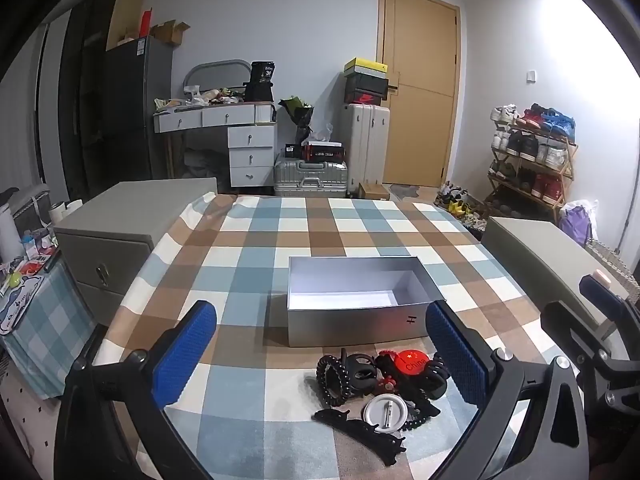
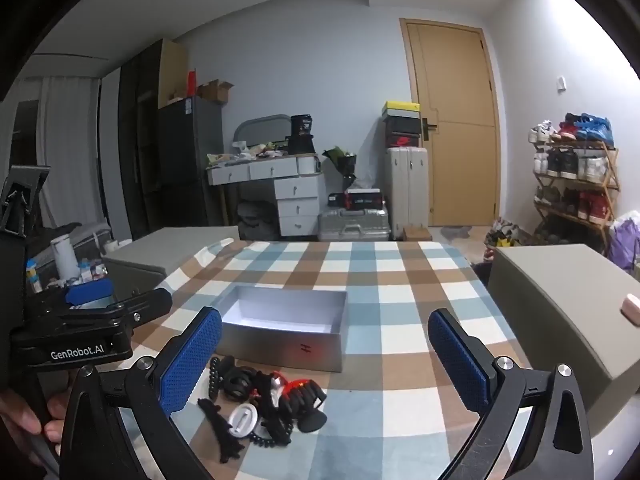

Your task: Organize jewelry

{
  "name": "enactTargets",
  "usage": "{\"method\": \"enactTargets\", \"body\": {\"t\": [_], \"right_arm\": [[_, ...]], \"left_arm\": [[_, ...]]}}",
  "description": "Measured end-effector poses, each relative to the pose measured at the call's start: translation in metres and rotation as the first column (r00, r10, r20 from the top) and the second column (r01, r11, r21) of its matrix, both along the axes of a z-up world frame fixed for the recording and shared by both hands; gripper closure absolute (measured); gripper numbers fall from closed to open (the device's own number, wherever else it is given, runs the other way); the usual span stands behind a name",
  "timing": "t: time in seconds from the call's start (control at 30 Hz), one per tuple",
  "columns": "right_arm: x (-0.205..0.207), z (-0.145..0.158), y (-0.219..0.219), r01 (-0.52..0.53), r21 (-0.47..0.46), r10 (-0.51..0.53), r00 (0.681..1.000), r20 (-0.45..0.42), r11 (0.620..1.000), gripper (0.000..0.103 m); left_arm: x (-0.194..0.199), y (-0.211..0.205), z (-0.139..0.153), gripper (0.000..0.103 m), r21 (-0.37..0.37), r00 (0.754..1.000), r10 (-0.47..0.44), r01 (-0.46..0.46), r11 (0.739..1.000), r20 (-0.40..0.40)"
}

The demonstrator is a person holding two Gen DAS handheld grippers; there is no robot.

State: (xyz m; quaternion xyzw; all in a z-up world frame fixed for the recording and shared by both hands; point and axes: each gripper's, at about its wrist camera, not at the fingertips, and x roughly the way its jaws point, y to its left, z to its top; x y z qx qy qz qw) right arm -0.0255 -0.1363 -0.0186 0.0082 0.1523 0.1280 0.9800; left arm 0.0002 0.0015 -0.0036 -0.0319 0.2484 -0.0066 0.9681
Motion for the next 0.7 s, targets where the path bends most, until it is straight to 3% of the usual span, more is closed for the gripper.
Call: {"method": "enactTargets", "body": {"t": [0.7], "right_arm": [[-0.002,0.0015,0.0042,-0.02,-0.001,0.02,1.0,0.014,1.0,0.0]], "left_arm": [[0.0009,-0.0014,-0.0038,0.001,-0.001,1.0,-0.004,0.004,1.0,0.005]]}}
